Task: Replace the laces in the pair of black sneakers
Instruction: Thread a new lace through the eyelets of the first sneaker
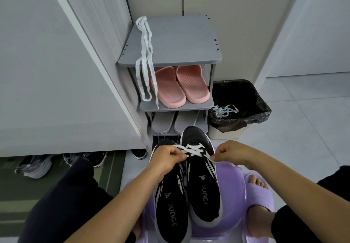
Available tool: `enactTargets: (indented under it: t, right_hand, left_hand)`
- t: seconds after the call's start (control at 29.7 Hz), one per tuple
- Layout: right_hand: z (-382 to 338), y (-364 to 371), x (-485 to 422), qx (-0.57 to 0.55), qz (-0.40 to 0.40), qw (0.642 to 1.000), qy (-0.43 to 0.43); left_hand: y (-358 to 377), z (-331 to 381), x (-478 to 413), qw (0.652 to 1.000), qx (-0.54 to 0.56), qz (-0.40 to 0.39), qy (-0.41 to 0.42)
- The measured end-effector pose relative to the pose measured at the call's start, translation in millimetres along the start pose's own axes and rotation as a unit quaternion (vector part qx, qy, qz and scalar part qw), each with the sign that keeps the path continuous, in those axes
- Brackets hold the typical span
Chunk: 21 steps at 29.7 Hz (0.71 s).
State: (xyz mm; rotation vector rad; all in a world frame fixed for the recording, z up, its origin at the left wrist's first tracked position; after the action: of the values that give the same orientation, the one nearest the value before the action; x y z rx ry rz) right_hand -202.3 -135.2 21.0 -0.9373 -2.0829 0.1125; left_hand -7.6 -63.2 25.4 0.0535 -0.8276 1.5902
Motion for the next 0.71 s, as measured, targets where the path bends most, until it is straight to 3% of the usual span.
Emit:
enactTargets:
  t: [0.1,0.17,0.24,0.44,0.57,0.71]
  right_hand:
    - [12,-36,-2,0.121,0.043,0.991,0.019]
    - [20,-58,1,0.238,0.090,0.966,0.047]
    - [24,-61,3,0.270,0.095,0.957,0.049]
    - [-9,5,-5,0.152,0.060,0.973,-0.160]
    - [-8,13,-9,0.061,-0.013,0.993,-0.103]
    - [-8,17,-6,-0.013,-0.008,0.994,-0.108]
  left_hand:
    - [-5,-1,0,1.000,-0.017,0.003,0.009]
    - [-7,-1,-1,0.999,-0.038,0.005,0.020]
    - [-7,-1,-1,0.999,-0.041,0.002,0.018]
    - [-4,-1,-2,1.000,-0.016,-0.008,-0.011]
    - [-1,-1,-1,1.000,0.003,-0.024,-0.005]
    - [2,0,-3,1.000,0.008,-0.015,-0.002]
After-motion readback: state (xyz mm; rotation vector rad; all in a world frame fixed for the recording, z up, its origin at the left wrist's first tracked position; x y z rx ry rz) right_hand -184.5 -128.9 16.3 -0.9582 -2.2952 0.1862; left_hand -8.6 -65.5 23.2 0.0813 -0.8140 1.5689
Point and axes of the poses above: each hand's wrist, its own x-axis away from the middle knuckle, its own y-axis out of the palm, z = x × y, the point moved 3 cm from there along -x, towards the middle knuckle, and after that the axes turned 5 degrees about -x, right-handed, at the moved point
